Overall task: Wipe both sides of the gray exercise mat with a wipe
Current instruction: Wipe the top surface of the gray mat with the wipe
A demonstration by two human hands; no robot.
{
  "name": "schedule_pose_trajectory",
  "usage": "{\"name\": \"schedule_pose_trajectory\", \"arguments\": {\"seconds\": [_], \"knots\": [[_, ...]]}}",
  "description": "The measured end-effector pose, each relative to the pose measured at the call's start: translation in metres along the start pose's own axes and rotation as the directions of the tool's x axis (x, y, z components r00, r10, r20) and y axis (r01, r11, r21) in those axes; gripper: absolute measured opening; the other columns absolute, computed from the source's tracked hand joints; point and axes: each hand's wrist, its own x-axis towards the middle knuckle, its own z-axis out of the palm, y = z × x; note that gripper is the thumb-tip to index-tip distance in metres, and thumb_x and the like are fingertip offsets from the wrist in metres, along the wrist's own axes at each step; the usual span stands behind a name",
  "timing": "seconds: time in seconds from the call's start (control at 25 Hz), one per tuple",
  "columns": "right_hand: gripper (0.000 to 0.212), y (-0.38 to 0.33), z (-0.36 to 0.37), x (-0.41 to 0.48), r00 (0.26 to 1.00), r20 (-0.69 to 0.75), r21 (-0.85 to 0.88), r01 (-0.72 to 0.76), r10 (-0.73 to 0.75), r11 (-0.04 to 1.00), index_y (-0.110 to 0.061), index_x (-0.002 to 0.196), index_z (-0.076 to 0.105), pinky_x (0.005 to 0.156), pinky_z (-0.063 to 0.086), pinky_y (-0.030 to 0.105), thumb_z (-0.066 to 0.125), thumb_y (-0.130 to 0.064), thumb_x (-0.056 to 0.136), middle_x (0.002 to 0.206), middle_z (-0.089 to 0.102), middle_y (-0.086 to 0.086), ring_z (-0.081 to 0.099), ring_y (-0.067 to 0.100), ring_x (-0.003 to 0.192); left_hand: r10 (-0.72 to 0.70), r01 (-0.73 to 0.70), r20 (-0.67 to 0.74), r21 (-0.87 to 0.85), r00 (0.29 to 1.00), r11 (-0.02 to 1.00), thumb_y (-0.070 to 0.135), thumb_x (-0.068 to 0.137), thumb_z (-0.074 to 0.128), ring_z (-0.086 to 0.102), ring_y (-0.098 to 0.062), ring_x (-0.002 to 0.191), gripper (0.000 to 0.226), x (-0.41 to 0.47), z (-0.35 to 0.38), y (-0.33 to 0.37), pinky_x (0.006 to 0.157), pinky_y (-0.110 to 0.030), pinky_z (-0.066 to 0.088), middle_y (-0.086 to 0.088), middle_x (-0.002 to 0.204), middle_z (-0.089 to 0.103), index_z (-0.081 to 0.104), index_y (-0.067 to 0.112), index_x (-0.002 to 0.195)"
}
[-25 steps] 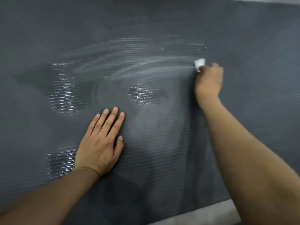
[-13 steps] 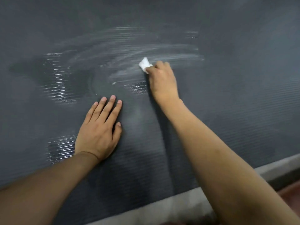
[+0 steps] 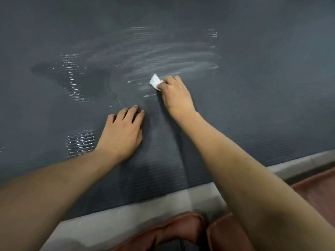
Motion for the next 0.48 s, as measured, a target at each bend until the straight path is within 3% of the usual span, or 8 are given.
{"name": "schedule_pose_trajectory", "arguments": {"seconds": [0.04, 0.12, 0.16, 0.24, 0.32, 0.4, 0.48], "knots": [[0.02, 0.038, -0.01, -0.001, 0.986, 0.028, -0.052, -0.162, 0.163, 0.985, -0.006, 0.095, 0.071, 0.074, 0.039, 0.039, 0.055, -0.003, 0.084, 0.093, 0.06, 0.015, 0.054, 0.035, 0.092, 0.014, -0.011, 0.119, -0.032, 0.993, 0.999, 0.05, 0.091, 0.062, 0.035, -0.036, 0.145, 0.08, -0.005, -0.009, 0.005, 0.108, -0.053, 0.039, -0.014, 0.165, 0.025, 0.032, 0.016, 0.157], [0.031, 0.113, -0.029, -0.01, 0.876, 0.03, -0.139, -0.473, 0.482, 0.87, -0.006, 0.106, 0.069, 0.08, 0.037, 0.037, 0.046, 0.0, 0.086, 0.103, 0.059, 0.017, 0.051, 0.036, 0.1, 0.025, -0.015, 0.36, -0.032, 0.933, 0.999, 0.075, 0.08, 0.061, 0.002, -0.032, 0.157, 0.117, -0.007, -0.019, 0.011, 0.123, -0.054, 0.019, -0.009, 0.169, -0.014, -0.005, 0.023, 0.162], [0.036, 0.139, -0.034, -0.014, 0.822, -0.004, -0.152, -0.563, 0.569, 0.812, -0.009, 0.111, 0.068, 0.083, 0.036, 0.036, 0.042, 0.0, 0.087, 0.108, 0.059, 0.016, 0.05, 0.036, 0.103, 0.018, -0.012, 0.454, -0.018, 0.891, 1.0, 0.079, 0.074, 0.065, -0.012, -0.031, 0.156, 0.132, -0.004, -0.022, 0.013, 0.125, -0.055, 0.01, -0.007, 0.166, -0.029, -0.02, 0.024, 0.159], [0.039, 0.134, -0.027, -0.012, 0.753, -0.064, -0.065, -0.658, 0.655, 0.75, -0.01, 0.112, 0.068, 0.083, 0.038, 0.036, 0.041, 0.0, 0.086, 0.109, 0.059, 0.016, 0.051, 0.036, 0.102, 0.0, 0.014, 0.521, -0.022, 0.853, 1.0, 0.078, 0.068, 0.073, -0.024, -0.032, 0.153, 0.147, -0.001, -0.023, 0.018, 0.125, -0.058, 0.003, -0.008, 0.159, -0.042, -0.033, 0.023, 0.154], [0.031, 0.069, -0.016, -0.007, 0.837, -0.001, 0.028, -0.546, 0.546, 0.837, -0.007, 0.101, 0.07, 0.08, 0.039, 0.038, 0.048, 0.001, 0.08, 0.101, 0.062, 0.018, 0.054, 0.036, 0.096, -0.014, 0.041, 0.516, -0.041, 0.857, 0.998, 0.076, 0.067, 0.076, -0.025, -0.032, 0.153, 0.149, 0.0, -0.022, 0.021, 0.125, -0.058, 0.002, -0.007, 0.159, -0.043, -0.034, 0.023, 0.153], [0.021, -0.009, -0.003, -0.016, 0.969, 0.059, 0.165, -0.247, 0.24, 0.955, -0.005, 0.091, 0.071, 0.076, 0.044, 0.039, 0.059, 0.002, 0.075, 0.09, 0.063, 0.017, 0.056, 0.036, 0.087, -0.012, 0.039, 0.484, -0.046, 0.875, 0.998, 0.077, 0.066, 0.075, -0.024, -0.03, 0.153, 0.149, -0.003, -0.019, 0.02, 0.125, -0.057, 0.001, -0.006, 0.16, -0.042, -0.033, 0.024, 0.154], [0.017, -0.042, 0.004, -0.026, 0.995, 0.057, 0.19, 0.068, -0.08, 0.979, -0.006, 0.087, 0.071, 0.073, 0.046, 0.038, 0.066, 0.001, 0.073, 0.085, 0.062, 0.013, 0.055, 0.032, 0.081, -0.003, 0.029, 0.466, -0.048, 0.885, 0.998, 0.079, 0.065, 0.073, -0.024, -0.029, 0.154, 0.148, -0.005, -0.016, 0.017, 0.126, -0.056, 0.0, -0.005, 0.16, -0.04, -0.032, 0.026, 0.154]]}}
